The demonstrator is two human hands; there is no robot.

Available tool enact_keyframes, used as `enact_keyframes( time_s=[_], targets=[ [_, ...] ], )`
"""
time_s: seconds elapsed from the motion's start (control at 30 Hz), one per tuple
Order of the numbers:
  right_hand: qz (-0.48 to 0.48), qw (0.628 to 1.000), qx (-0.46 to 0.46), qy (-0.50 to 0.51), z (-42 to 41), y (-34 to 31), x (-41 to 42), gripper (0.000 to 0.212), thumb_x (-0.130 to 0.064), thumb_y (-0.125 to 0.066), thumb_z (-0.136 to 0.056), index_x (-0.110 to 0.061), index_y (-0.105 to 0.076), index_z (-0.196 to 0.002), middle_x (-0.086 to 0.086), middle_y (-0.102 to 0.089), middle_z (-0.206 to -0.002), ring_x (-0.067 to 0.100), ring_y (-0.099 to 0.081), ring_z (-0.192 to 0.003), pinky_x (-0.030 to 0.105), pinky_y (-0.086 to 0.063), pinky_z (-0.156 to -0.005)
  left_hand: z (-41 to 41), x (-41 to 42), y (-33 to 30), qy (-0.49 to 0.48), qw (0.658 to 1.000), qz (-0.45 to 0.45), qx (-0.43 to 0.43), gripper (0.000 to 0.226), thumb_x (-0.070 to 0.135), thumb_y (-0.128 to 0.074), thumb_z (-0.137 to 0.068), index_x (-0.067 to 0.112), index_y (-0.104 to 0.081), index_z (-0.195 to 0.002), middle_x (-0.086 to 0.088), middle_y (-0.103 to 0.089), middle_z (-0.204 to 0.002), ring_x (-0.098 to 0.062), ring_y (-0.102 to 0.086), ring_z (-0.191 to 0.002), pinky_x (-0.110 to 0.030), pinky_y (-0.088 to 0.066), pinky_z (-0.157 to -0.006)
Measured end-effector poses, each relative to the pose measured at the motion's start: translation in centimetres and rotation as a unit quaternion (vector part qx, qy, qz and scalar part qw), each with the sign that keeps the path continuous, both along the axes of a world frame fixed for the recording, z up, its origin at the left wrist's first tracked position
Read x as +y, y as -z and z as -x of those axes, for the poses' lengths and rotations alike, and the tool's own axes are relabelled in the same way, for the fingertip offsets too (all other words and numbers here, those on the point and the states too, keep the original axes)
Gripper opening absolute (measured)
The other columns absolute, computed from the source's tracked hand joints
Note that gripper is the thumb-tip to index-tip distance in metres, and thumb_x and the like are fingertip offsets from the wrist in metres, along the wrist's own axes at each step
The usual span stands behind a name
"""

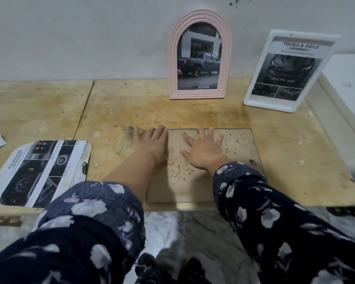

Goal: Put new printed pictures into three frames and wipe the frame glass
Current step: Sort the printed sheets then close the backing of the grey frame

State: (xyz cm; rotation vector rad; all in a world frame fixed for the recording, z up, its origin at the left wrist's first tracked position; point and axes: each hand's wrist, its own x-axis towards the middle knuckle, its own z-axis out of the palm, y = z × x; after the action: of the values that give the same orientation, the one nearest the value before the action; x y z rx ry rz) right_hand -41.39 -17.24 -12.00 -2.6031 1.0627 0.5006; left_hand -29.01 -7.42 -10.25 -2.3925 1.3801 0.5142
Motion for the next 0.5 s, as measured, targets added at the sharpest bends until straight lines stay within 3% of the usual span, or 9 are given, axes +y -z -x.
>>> enact_keyframes(
  time_s=[0.1, 0.2, 0.33, 0.5],
  targets=[
    [-0.014, 0.998, -0.059, 0.028, 3.2, 0.3, -0.5, 0.065, -0.058, -0.032, -0.094, -0.04, -0.005, -0.15, 0.001, 0.009, -0.161, 0.027, 0.014, -0.147, 0.062, 0.011, -0.112, 1.0, 2.3, 0.7, -0.062, 0.991, 0.121, -0.004, 0.1, 0.065, -0.056, -0.081, 0.021, -0.001, -0.153, 0.003, 0.003, -0.161, -0.025, -0.004, -0.147, -0.05, -0.013, -0.116],
    [0.027, 0.991, -0.071, 0.108, 7.7, 0.5, -1.2, 0.063, -0.052, -0.029, -0.097, -0.033, -0.006, -0.152, 0.004, 0.002, -0.161, 0.027, 0.007, -0.148, 0.059, 0.006, -0.114, 2.7, 4.8, 1.5, -0.123, 0.973, 0.195, -0.028, 0.082, 0.063, -0.048, -0.088, 0.018, -0.019, -0.15, -0.002, -0.018, -0.155, -0.027, -0.018, -0.14, -0.045, -0.024, -0.109],
    [0.005, 0.972, -0.087, 0.216, 12.6, 0.6, -1.6, 0.059, -0.047, -0.034, -0.098, -0.025, -0.019, -0.15, 0.006, -0.008, -0.158, 0.031, -0.006, -0.144, 0.053, -0.013, -0.116, 4.1, 6.3, 2.0, -0.191, 0.956, 0.224, -0.014, 0.061, 0.052, -0.047, -0.093, 0.017, -0.035, -0.141, -0.004, -0.032, -0.144, -0.026, -0.027, -0.131, -0.042, -0.028, -0.102],
    [0.002, 0.934, -0.145, 0.326, 15.9, 0.2, -0.7, 0.045, -0.038, -0.038, -0.097, -0.015, -0.04, -0.135, 0.013, -0.032, -0.137, 0.036, -0.037, -0.124, 0.045, -0.037, -0.101, 5.5, 8.1, 2.0, -0.235, 0.951, 0.2, 0.018, 0.049, 0.047, -0.042, -0.097, 0.016, -0.044, -0.135, -0.006, -0.038, -0.141, -0.028, -0.031, -0.128, -0.044, -0.029, -0.1]
  ],
)
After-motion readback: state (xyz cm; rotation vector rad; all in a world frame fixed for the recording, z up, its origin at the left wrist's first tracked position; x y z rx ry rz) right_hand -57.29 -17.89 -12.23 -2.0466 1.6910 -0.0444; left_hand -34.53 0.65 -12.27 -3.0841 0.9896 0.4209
